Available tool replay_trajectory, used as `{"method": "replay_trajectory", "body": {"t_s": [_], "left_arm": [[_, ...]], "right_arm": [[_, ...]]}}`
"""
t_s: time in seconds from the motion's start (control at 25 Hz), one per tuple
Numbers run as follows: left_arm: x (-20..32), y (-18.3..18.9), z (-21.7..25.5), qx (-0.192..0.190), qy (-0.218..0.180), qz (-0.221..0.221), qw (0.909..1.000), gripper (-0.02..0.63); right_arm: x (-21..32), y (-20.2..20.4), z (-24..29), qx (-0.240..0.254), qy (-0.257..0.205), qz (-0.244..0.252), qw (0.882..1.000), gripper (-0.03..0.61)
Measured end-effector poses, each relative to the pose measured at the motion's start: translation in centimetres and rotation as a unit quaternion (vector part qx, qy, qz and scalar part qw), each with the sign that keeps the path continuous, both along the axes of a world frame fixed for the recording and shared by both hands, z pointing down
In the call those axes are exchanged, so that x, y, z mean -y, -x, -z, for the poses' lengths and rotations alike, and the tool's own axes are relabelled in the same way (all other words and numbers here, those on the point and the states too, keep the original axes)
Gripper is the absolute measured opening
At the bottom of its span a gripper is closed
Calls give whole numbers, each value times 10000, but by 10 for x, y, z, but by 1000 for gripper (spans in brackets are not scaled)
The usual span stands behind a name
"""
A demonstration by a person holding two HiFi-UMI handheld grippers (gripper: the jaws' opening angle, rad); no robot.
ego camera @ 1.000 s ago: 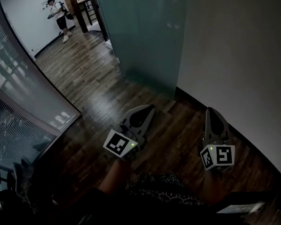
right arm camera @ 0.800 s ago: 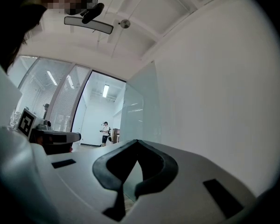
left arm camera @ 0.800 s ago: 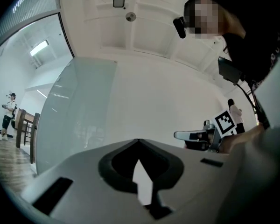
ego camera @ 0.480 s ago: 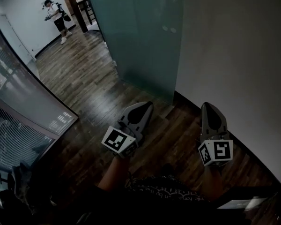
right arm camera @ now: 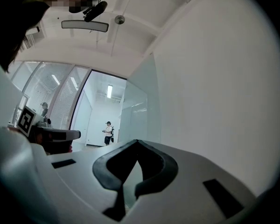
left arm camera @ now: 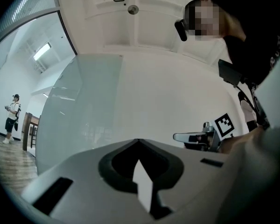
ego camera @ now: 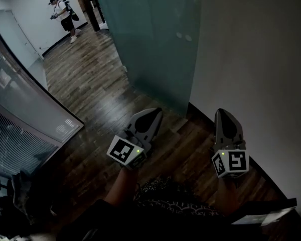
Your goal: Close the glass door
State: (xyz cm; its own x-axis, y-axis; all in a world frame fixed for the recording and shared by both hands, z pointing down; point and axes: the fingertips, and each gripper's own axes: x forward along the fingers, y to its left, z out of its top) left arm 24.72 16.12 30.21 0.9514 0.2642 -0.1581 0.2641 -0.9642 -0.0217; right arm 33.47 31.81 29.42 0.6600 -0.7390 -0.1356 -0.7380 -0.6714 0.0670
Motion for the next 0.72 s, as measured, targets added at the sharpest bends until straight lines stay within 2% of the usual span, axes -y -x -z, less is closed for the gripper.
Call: {"method": "replay_trajectory", "body": {"t_s": [0.28, 0.72], "left_arm": [[25, -42, -5, 20, 113, -56, 9999, 2], [82, -153, 6, -45, 32, -245, 9997, 2]], "right_arm": [[26, -45, -2, 31, 40, -19, 10000, 3], [70, -141, 6, 15, -3, -351, 9994, 3]]}}
